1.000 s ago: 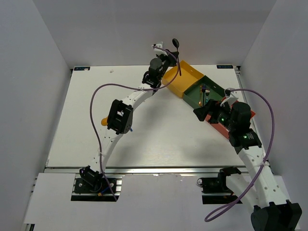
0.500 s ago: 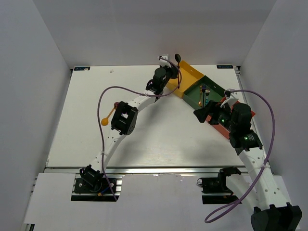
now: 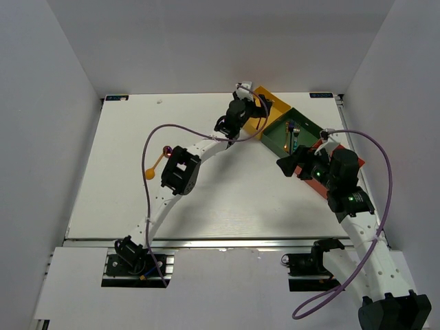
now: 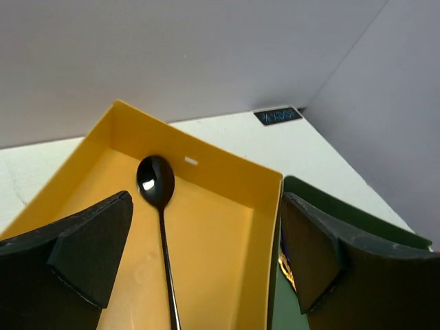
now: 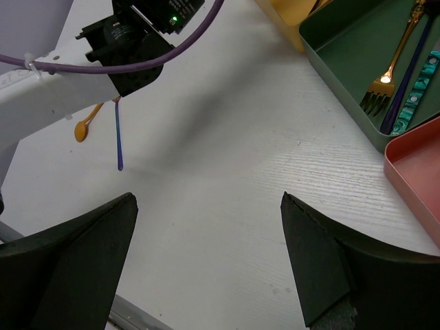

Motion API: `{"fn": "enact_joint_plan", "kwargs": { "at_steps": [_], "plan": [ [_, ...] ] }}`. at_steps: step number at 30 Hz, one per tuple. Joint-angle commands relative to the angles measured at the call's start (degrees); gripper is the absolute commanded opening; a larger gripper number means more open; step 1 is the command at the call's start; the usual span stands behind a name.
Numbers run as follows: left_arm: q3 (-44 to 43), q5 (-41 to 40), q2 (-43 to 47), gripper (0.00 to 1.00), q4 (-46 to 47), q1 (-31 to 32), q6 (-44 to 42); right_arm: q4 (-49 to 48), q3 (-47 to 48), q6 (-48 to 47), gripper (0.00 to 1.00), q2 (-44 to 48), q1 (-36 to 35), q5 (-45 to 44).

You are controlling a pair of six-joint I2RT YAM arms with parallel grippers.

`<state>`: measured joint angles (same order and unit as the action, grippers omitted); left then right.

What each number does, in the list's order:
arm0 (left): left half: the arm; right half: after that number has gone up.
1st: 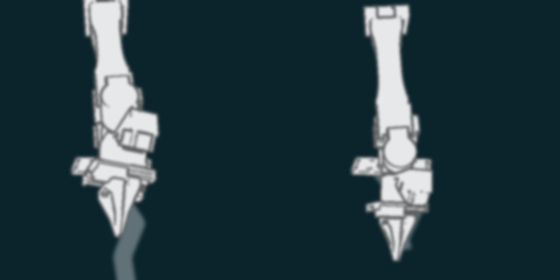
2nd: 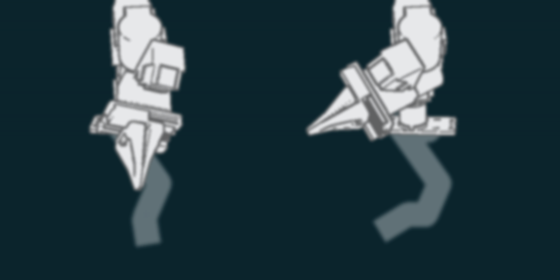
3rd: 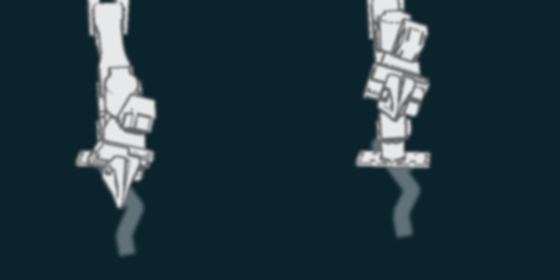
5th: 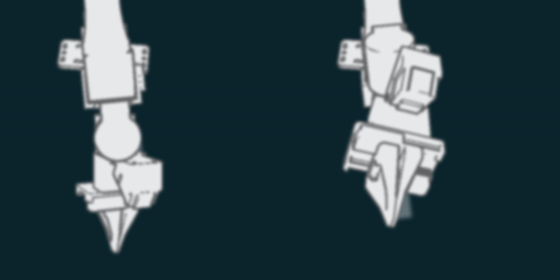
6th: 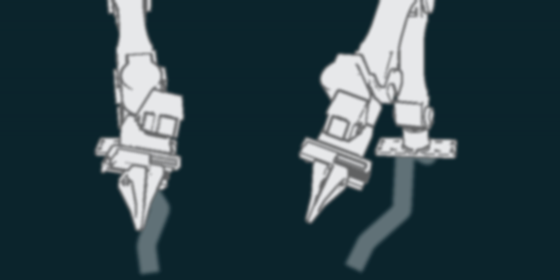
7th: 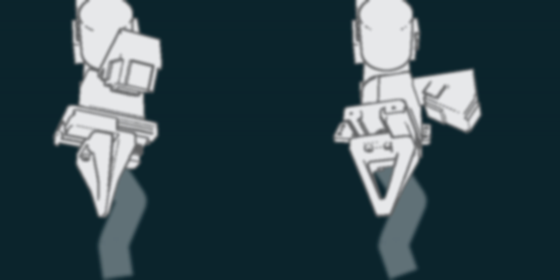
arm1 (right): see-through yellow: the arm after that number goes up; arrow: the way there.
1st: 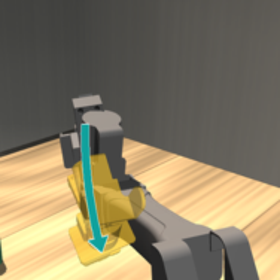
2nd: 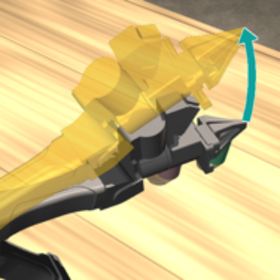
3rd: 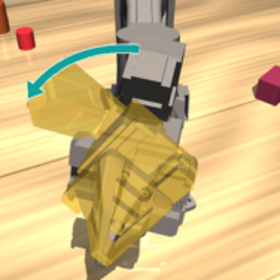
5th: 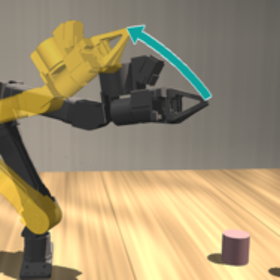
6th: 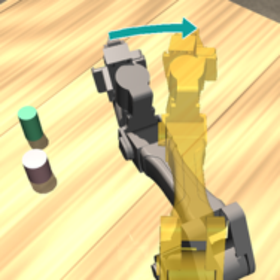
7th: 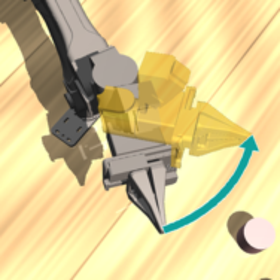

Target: Sort the eating utensils into containers

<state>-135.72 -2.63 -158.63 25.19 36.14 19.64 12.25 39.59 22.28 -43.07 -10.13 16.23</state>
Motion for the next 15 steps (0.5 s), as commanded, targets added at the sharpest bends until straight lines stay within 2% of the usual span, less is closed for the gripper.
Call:
{"fn": "enact_joint_plan", "kwargs": {
  "at_steps": [1,4,9,10,12,13,15],
  "plan": [
    [2.38,-1.85,10.34,0.98,-2.24,0.42,-1.27,-1.96,-0.74,-0.84,0.89,0.53,0.11,-0.15],
    [6.78,-8.85,19.10,0.98,-6.89,0.42,-0.48,-3.55,-1.80,-1.10,0.89,-0.08,0.11,0.47],
    [13.45,-31.42,32.48,0.98,-33.93,0.42,7.06,-4.96,-2.85,-0.58,0.89,-2.19,0.11,1.17],
    [15.29,-40.26,35.98,0.98,-44.16,0.34,11.52,-4.69,-3.03,-0.57,0.89,-2.54,0.11,1.26],
    [18.19,-46.73,39.26,0.98,-52.40,0.33,14.62,-3.64,-2.94,-0.40,0.89,-3.60,0.11,0.56],
    [21.43,-51.37,40.66,0.98,-60.18,0.16,20.03,-3.12,-2.68,-0.31,0.89,-3.86,0.11,0.12],
    [25.14,-51.25,44.27,0.98,-65.60,-0.37,24.64,-1.80,-2.50,-0.75,0.89,-4.82,0.11,-1.28]
  ]
}}
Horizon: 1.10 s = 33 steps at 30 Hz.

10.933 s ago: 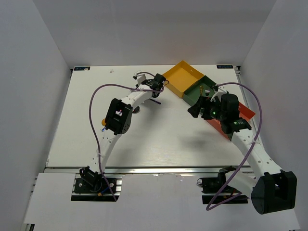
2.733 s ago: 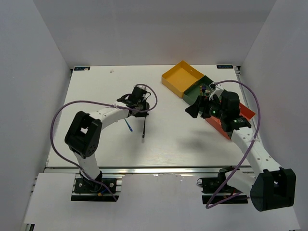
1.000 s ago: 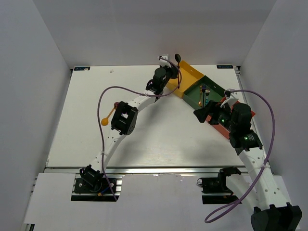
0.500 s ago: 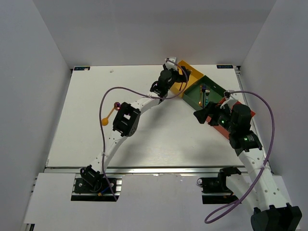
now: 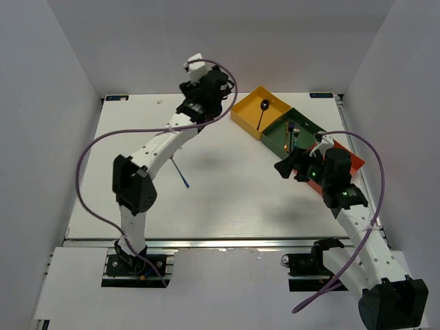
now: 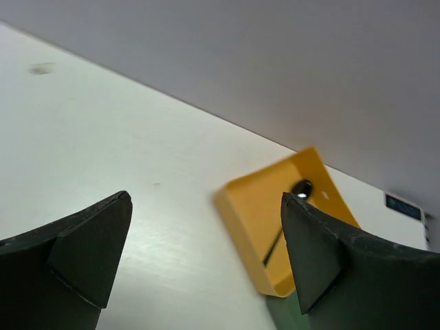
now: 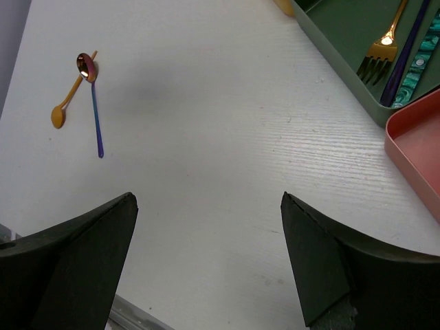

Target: Sort the eating utensils into containers

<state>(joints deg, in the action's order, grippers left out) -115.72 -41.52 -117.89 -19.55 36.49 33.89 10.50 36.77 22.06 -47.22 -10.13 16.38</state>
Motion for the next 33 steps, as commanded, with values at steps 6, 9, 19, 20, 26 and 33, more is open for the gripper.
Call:
{"fn": "enact_joint_plan", "kwargs": {
  "at_steps": [6,9,19,20,26,33],
  "plan": [
    [18.76,-10.60,7.23,0.97,-29.84,-2.74,20.68,2.95,1.46,-2.20,0.89,-2.79,-0.06,-1.27],
    [23.17,-8.15,6.01,0.94,-29.93,-4.67,23.23,3.21,1.20,-2.11,0.89,-3.75,-0.24,0.58],
    [35.03,1.25,6.44,0.82,-20.72,-10.30,18.85,4.26,-0.39,-2.91,0.89,-4.11,-1.03,1.37],
    [35.73,2.39,6.35,0.82,-19.75,-10.47,18.24,4.00,-0.39,-2.73,0.89,-4.28,-1.03,1.37],
    [41.18,9.17,6.09,0.74,-13.07,-11.79,16.12,3.38,-0.04,-2.29,0.89,-5.25,-1.47,1.64],
    [46.81,12.86,7.49,0.50,-7.88,-12.93,16.82,3.12,-0.04,-1.94,0.89,-5.07,-1.74,1.81]
  ]
}}
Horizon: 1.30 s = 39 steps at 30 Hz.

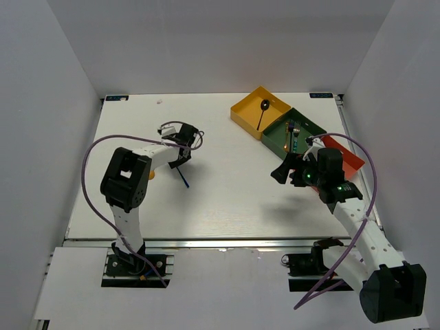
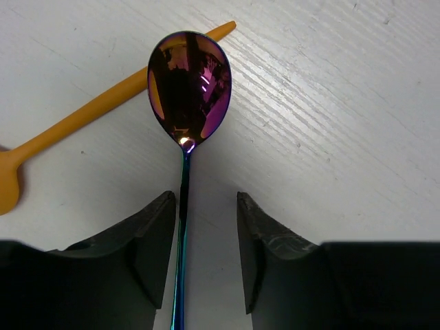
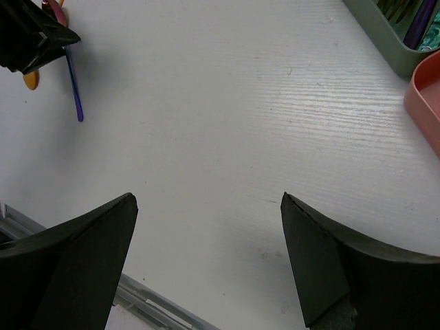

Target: Sort the eating utensils into containers

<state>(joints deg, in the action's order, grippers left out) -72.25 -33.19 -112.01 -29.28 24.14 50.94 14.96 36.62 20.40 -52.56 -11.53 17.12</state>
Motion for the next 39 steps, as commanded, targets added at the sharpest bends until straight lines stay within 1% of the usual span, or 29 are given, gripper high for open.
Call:
{"fn": "enact_joint_plan", "kwargs": {
  "at_steps": [1,4,5,7,8,11,12,13,18,21,25,28,32,34,39],
  "plan": [
    [4.99,4.71,1.88,0.50,2.29,-0.59,-0.05,-1.16,0.20,-0.28,0.89,0.35,-0.42,1.07],
    [9.12,6.20,3.11,0.49,5.01,-0.59,0.30,-1.16,0.82,-0.01,0.89,0.61,-0.51,1.16],
    [10.01,6.90,3.28,0.47,6.24,-0.59,0.39,-1.08,0.99,0.07,0.89,0.61,-0.60,1.24],
    [11.51,7.61,3.55,0.41,7.04,-0.59,0.48,-0.90,1.26,0.25,0.89,0.96,-0.69,1.16],
    [13.08,8.57,3.72,0.33,7.82,-0.59,0.48,-0.72,1.43,0.25,0.89,1.14,-0.77,1.24],
    [15.73,9.90,4.07,0.23,9.76,-0.50,1.09,-0.72,1.61,0.60,0.89,1.75,-0.86,1.42],
    [17.30,10.77,4.16,0.14,10.03,-0.50,1.09,-0.81,1.52,1.04,0.89,2.02,-0.86,1.51],
    [18.10,11.04,4.25,0.10,10.29,-0.50,1.18,-0.90,1.61,1.22,0.89,2.19,-0.78,1.59],
    [21.18,13.59,4.95,0.00,12.58,0.03,-1.09,-2.04,1.35,2.27,0.89,2.63,-0.86,3.26],
    [21.18,14.20,5.13,0.00,12.23,0.99,-2.42,-3.70,1.00,2.97,0.89,2.63,-0.95,5.28],
    [20.92,12.98,7.32,0.00,11.26,2.66,-3.30,-7.48,-0.84,4.64,0.89,2.19,-0.86,11.68],
    [20.75,11.84,11.53,0.00,10.47,3.45,-3.47,-9.77,-1.72,6.05,0.89,1.84,-0.86,13.54],
    [20.04,10.52,19.52,0.00,9.68,5.56,-4.53,-13.02,-3.13,7.80,0.89,0.71,-0.86,15.04],
    [19.60,10.17,21.82,0.00,9.24,6.70,-4.97,-14.25,-3.66,8.42,0.89,-0.09,-0.95,15.57],
    [18.72,10.51,26.22,0.00,8.97,7.76,-6.02,-21.63,-6.47,11.58,0.89,-3.24,-1.30,16.89]
  ]
}}
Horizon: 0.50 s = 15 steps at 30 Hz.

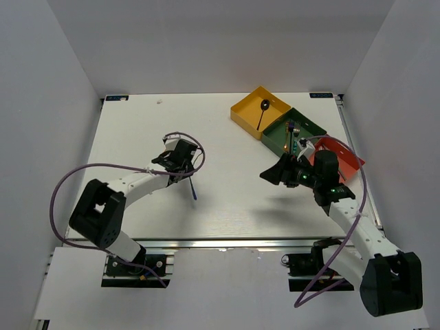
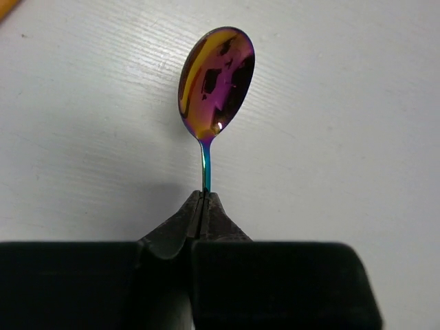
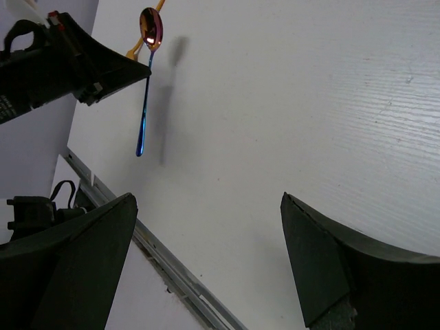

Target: Sort the eating utensils into containers

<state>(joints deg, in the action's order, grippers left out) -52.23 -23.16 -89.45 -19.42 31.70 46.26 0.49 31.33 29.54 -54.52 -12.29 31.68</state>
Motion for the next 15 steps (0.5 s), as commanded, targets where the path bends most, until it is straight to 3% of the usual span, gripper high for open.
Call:
{"fn": "enact_joint_plan", "kwargs": {
  "at_steps": [1,6,11,12,15],
  "plan": [
    [-1.21,0.57,3.93,0.00,-0.97,0.64,-1.44,-8.22,-1.45,3.24,0.89,-2.07,-1.49,2.25],
    [-0.25,2.15,5.51,0.00,0.52,1.69,-1.61,-14.01,-0.57,5.61,0.89,-9.72,-7.64,0.32],
    [0.72,4.52,9.28,0.00,4.65,3.54,0.23,-26.85,-2.07,11.06,0.89,-12.70,-21.09,-7.84],
    [0.64,3.57,9.38,0.00,4.31,3.71,0.76,-25.99,-1.63,11.24,0.89,-13.50,-22.06,-12.82],
    [-2.69,-3.37,7.19,0.00,-3.06,3.72,1.90,-24.66,0.39,12.56,0.89,-17.36,-22.95,-15.77]
  ]
}}
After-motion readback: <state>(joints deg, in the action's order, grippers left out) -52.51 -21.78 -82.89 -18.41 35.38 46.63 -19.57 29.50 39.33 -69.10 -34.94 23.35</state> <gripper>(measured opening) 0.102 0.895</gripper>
